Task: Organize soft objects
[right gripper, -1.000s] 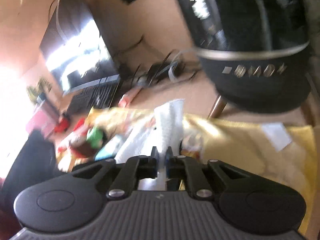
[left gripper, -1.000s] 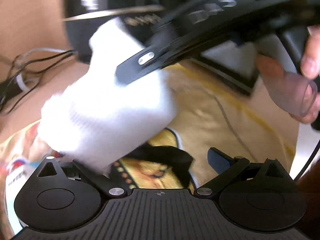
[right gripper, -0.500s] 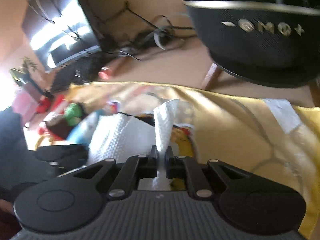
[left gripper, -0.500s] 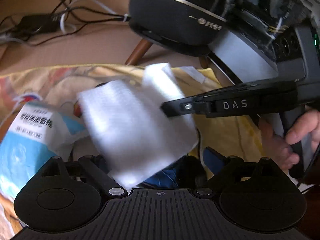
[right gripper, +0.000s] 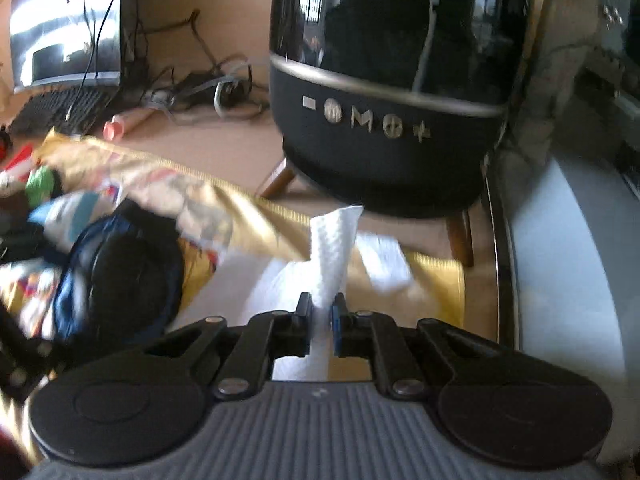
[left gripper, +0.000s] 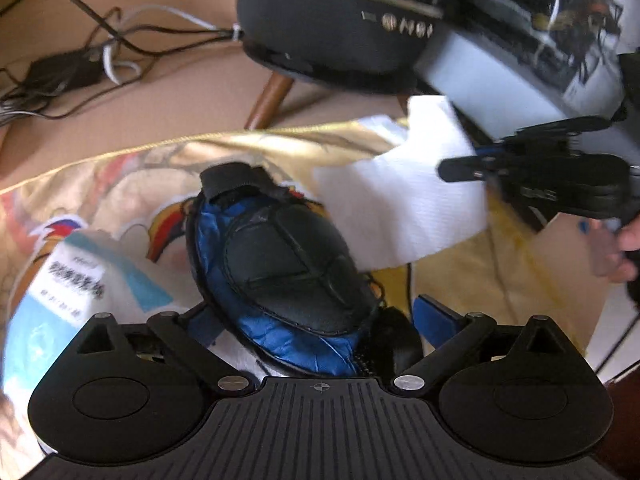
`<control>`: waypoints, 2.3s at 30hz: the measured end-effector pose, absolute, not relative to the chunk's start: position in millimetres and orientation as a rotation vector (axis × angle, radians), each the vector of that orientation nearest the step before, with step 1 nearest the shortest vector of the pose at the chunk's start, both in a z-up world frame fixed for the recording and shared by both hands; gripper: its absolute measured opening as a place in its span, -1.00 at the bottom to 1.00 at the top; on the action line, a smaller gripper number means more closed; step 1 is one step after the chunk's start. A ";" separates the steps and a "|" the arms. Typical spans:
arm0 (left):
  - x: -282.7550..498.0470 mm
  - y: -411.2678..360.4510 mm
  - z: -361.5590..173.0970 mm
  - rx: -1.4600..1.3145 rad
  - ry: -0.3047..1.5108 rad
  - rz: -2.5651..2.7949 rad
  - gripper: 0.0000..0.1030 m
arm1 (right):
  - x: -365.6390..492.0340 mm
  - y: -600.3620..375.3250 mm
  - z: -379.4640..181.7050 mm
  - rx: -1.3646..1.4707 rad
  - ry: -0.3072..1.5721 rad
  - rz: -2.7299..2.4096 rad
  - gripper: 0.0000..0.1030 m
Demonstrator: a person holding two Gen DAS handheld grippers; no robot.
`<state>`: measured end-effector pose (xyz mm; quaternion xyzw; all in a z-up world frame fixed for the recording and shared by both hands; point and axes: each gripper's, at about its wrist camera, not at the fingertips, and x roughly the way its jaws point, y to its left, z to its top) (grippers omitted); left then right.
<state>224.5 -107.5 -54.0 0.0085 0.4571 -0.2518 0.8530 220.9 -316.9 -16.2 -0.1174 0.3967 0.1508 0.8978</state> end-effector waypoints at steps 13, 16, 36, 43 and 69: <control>236.9 -128.3 -42.9 0.121 0.961 -0.502 0.97 | 186.4 -330.0 -8.0 -0.178 0.828 0.317 -0.74; 221.3 -111.0 -28.0 0.056 0.971 -0.445 0.97 | 189.1 -326.0 -7.4 -0.129 0.828 0.360 -0.74; 153.5 25.4 -11.7 -0.467 0.973 -0.247 1.00 | 171.0 -326.7 35.4 0.007 0.751 0.292 -0.65; 111.8 99.3 -4.7 -0.508 0.963 -0.166 1.00 | 179.8 -276.8 -39.2 -0.013 0.878 0.115 -0.69; 40.1 126.5 10.8 -0.090 0.810 -0.138 1.00 | 24.5 -150.4 13.1 0.065 0.635 -0.047 0.99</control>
